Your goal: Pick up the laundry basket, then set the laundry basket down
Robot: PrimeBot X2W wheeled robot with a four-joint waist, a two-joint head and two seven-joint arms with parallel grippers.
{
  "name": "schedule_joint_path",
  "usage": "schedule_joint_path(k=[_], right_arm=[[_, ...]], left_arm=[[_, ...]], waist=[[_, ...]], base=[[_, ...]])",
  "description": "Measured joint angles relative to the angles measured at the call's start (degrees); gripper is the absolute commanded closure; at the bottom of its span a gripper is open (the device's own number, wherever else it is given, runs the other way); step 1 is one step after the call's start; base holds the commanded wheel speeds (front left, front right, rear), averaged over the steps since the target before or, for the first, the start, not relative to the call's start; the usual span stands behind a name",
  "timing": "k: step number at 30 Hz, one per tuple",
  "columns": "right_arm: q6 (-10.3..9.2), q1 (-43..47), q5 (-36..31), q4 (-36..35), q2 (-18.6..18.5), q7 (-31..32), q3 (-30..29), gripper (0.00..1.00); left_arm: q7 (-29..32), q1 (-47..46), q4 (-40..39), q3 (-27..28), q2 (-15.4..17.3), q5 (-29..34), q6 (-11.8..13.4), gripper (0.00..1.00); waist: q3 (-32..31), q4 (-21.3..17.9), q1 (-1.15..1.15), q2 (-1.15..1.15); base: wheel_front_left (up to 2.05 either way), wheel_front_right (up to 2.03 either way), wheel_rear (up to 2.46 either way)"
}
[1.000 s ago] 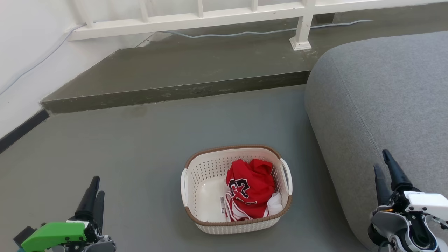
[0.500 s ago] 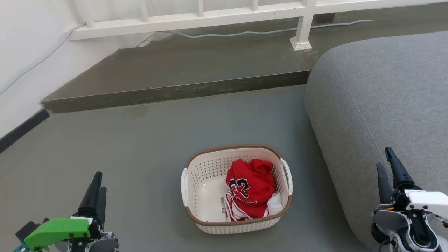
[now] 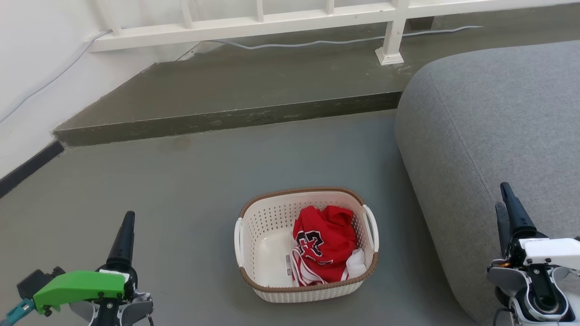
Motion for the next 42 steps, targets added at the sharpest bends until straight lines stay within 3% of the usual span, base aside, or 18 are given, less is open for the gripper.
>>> schedule_joint_path(k=[10,42], right_arm=[[-0.15,-0.43,-9.88,0.04,-3.09,-2.83,2.34,0.0],[-5.66,-2.7,-40.47,-0.62,-7.93,-8.45,13.03,0.0]], left_arm=[[-2.09,-0.97,0.11,-1.82,1.9,8.58,0.45,0.0],[-7.64,-3.29,-2.92,-9.14,4.05,39.95,7.59,0.0]], waist=[[-0.16,-0.02,0.0,0.0],[-1.21,-0.19,0.0,0.0]], base=[[0.0,0.0,0.0],[0.0,0.0,0.0]])
